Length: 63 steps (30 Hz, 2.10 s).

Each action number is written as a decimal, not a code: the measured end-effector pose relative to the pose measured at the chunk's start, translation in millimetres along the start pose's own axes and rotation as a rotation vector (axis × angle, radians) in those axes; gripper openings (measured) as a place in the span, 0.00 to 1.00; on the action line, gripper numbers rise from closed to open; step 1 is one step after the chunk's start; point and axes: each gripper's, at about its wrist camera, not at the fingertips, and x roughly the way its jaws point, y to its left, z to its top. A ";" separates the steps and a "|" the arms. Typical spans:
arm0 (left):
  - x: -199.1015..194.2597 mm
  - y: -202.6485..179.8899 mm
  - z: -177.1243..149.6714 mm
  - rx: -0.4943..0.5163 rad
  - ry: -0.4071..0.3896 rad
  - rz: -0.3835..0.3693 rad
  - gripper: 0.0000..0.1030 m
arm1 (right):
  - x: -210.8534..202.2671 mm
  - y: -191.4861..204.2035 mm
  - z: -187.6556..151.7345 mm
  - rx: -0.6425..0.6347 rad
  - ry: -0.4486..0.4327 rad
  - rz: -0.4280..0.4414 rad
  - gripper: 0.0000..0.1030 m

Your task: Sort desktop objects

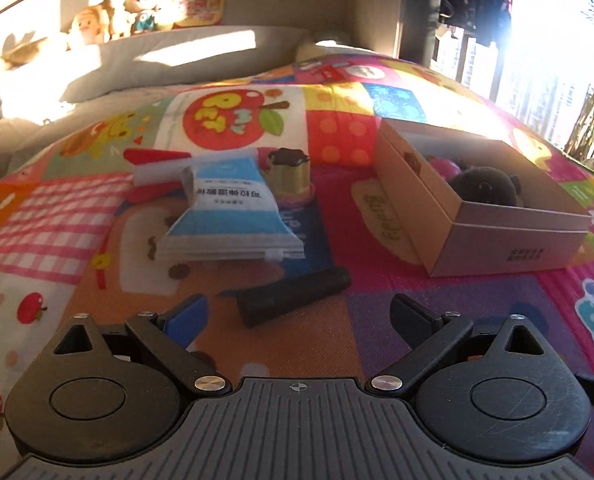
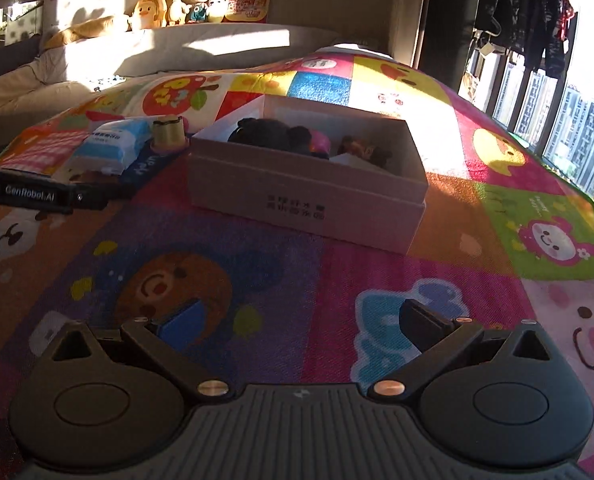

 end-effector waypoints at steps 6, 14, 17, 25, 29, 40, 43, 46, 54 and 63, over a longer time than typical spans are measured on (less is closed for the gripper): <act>27.1 -5.5 10.5 -0.035 0.041 0.002 0.97 | 12.4 -2.1 -7.4 0.061 0.050 -0.009 1.00; 33.7 -19.1 8.3 0.029 0.031 0.036 0.79 | 16.2 -11.7 -9.8 0.129 0.071 0.017 1.00; 21.9 -29.1 -0.5 0.092 0.026 0.001 0.79 | 16.0 -12.8 -9.6 0.135 0.070 0.022 1.00; -43.5 -48.3 -50.8 0.254 0.067 -0.263 0.89 | 9.4 -1.6 4.2 0.015 0.034 0.013 1.00; -52.4 -30.7 -55.5 0.171 0.050 -0.265 0.95 | -17.2 23.2 51.5 -0.144 -0.114 0.080 1.00; -54.9 -17.9 -57.1 0.059 -0.024 -0.224 0.97 | 97.6 124.8 233.7 -0.191 0.097 0.288 0.73; -50.9 -8.6 -55.5 0.002 -0.009 -0.233 0.97 | 160.4 145.6 247.3 -0.167 0.190 0.220 0.72; -47.5 0.6 -54.1 -0.053 0.005 -0.255 0.97 | 209.0 156.1 243.3 -0.133 0.287 0.175 0.57; -47.4 5.4 -55.1 -0.079 0.001 -0.283 0.97 | 173.9 148.2 216.3 -0.187 0.329 0.244 0.37; -45.3 5.6 -55.4 -0.091 0.000 -0.265 0.97 | 36.3 49.7 180.1 -0.158 0.125 0.245 0.38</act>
